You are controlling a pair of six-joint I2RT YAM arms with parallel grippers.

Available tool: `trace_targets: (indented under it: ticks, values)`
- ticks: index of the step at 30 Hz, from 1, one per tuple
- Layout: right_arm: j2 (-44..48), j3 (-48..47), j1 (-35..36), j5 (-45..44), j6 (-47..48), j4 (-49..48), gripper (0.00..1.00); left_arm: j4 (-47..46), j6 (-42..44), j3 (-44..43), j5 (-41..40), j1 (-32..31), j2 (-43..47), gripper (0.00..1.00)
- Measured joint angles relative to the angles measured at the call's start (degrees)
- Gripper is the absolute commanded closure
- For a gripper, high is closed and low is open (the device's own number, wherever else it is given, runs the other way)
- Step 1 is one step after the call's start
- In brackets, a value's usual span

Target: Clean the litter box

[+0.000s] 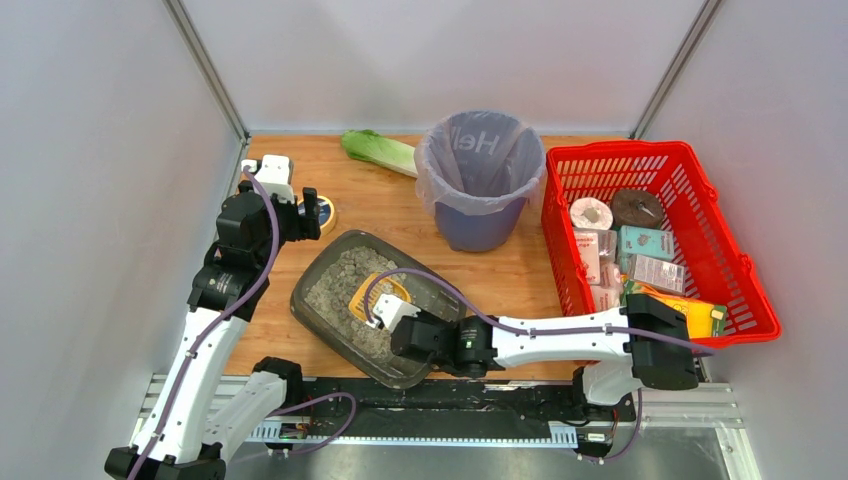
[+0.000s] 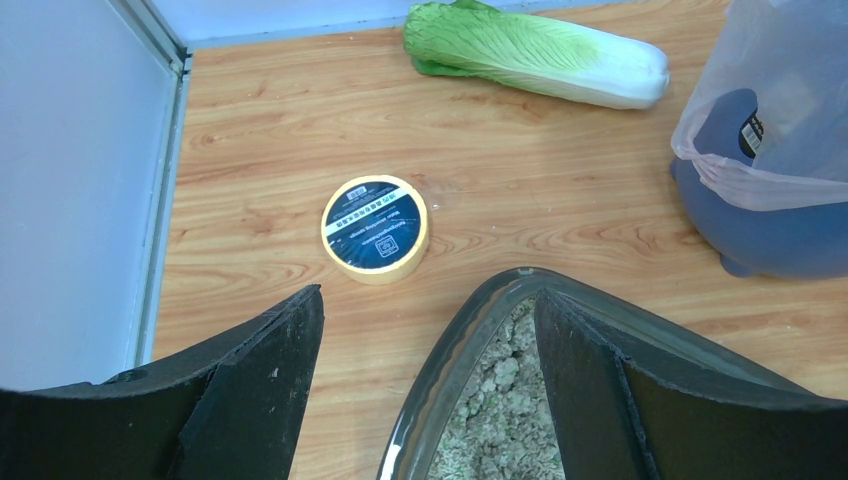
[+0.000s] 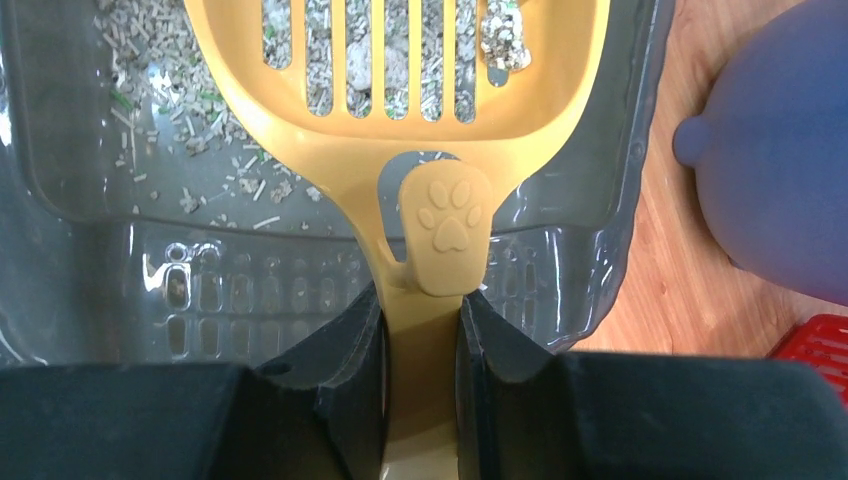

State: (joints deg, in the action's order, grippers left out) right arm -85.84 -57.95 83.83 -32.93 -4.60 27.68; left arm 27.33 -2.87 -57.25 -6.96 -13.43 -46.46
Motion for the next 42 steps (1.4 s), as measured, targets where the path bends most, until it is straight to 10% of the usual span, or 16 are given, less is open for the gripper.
trace_targets:
  ticks: [42]
  values:
    - [4.83, -30.93, -13.97, 2.43, 1.73, 30.16, 1.0, 0.09, -0.68, 0.0, 2.36, 0.0, -0.02, 0.14]
